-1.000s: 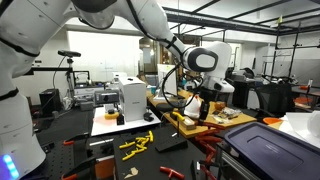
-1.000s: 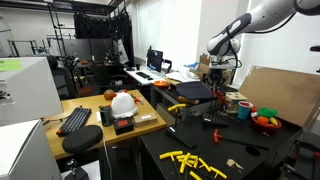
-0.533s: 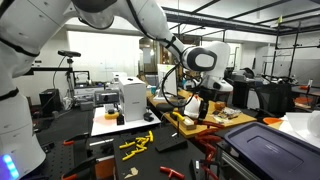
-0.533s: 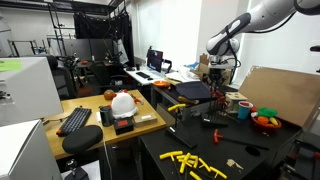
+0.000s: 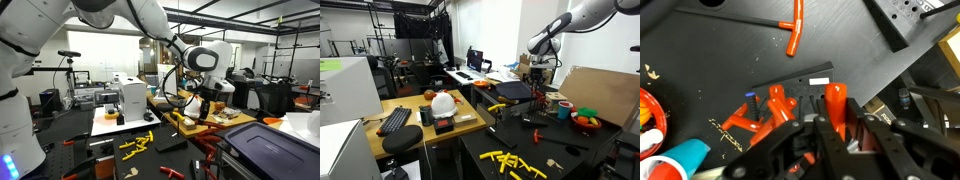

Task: Unfasten the red handle and put it on the table

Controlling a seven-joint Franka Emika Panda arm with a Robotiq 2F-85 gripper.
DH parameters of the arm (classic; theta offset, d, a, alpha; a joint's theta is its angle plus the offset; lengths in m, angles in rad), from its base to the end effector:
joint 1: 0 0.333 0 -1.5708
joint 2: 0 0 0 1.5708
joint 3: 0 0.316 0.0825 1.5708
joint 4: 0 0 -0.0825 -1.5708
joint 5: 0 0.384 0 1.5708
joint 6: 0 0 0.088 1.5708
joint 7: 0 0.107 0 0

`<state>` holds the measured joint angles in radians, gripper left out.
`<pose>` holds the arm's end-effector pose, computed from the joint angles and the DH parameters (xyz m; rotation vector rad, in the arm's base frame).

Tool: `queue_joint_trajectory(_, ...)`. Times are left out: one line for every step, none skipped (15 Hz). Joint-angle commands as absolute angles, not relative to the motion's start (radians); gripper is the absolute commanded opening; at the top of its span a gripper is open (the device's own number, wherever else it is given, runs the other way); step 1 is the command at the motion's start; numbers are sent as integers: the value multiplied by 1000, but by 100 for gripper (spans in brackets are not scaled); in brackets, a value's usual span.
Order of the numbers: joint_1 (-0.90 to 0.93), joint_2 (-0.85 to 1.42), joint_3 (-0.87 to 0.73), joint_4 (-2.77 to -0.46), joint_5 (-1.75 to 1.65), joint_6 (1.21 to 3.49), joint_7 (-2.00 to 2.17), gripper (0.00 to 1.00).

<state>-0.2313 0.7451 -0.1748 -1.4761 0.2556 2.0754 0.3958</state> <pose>0.6588 -0.2475 0.2297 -2.7359 1.3266 0.1986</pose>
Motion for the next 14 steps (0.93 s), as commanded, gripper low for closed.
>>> queue_joint_trajectory(-253, 705, -161, -1482, 268, 2051, 342, 6)
queue_joint_trajectory(-257, 708, -161, -1477, 268, 2045, 333, 6)
queue_joint_trajectory(-259, 709, -159, -1474, 268, 2044, 325, 6)
queue_joint_trajectory(-260, 710, -159, -1471, 267, 2041, 320, 6)
queue_joint_trajectory(-260, 711, -158, -1469, 266, 2039, 315, 6)
queue_joint_trajectory(-259, 710, -159, -1468, 265, 2038, 313, 6)
queue_joint_trajectory(-259, 707, -159, -1469, 264, 2038, 313, 6)
queue_joint_trajectory(-257, 705, -159, -1469, 263, 2037, 316, 6)
queue_joint_trajectory(-255, 703, -159, -1468, 262, 2035, 317, 6)
queue_joint_trajectory(-253, 702, -160, -1467, 260, 2034, 319, 6)
queue_joint_trajectory(-251, 700, -160, -1469, 259, 2035, 320, 6)
queue_joint_trajectory(-250, 699, -160, -1467, 257, 2034, 320, 6)
queue_joint_trajectory(-248, 697, -161, -1466, 255, 2035, 322, 6)
queue_joint_trajectory(-247, 696, -161, -1465, 253, 2034, 322, 6)
